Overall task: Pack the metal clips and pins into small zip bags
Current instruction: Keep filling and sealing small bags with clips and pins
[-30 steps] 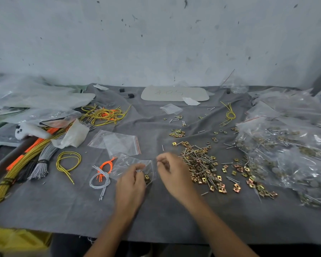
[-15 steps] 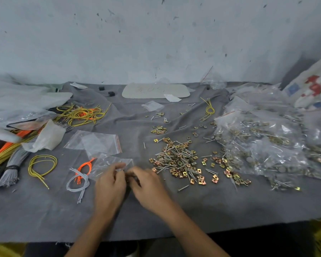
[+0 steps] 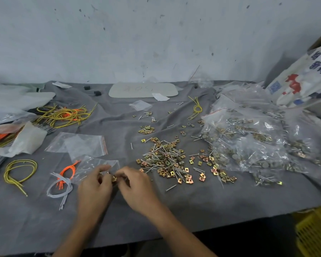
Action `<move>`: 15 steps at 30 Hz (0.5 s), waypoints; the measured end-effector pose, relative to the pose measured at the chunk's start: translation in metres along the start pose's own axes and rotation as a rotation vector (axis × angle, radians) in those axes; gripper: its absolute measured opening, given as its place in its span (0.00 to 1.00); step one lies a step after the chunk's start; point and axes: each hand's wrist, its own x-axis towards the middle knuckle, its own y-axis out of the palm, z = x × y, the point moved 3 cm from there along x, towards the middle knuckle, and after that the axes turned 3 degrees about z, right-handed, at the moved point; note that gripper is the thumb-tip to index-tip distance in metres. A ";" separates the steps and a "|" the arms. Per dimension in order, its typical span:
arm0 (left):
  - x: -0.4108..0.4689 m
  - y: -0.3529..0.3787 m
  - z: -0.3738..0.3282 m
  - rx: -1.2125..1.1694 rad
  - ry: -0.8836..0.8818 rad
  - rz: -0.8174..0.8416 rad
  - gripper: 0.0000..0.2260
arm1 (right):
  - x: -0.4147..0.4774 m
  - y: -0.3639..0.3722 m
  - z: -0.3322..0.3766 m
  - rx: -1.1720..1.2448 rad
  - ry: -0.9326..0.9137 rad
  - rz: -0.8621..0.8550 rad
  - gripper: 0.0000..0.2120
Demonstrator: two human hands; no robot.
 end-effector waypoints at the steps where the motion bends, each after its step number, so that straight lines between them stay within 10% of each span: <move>1: -0.001 -0.001 -0.001 -0.001 0.010 0.001 0.15 | 0.000 0.000 -0.001 0.018 0.002 -0.010 0.09; 11: -0.002 -0.004 -0.002 -0.103 0.040 -0.047 0.17 | -0.002 -0.016 -0.016 0.178 0.191 -0.272 0.06; 15: -0.004 -0.013 -0.001 -0.231 -0.030 -0.339 0.15 | -0.002 -0.016 -0.015 0.156 0.159 -0.248 0.06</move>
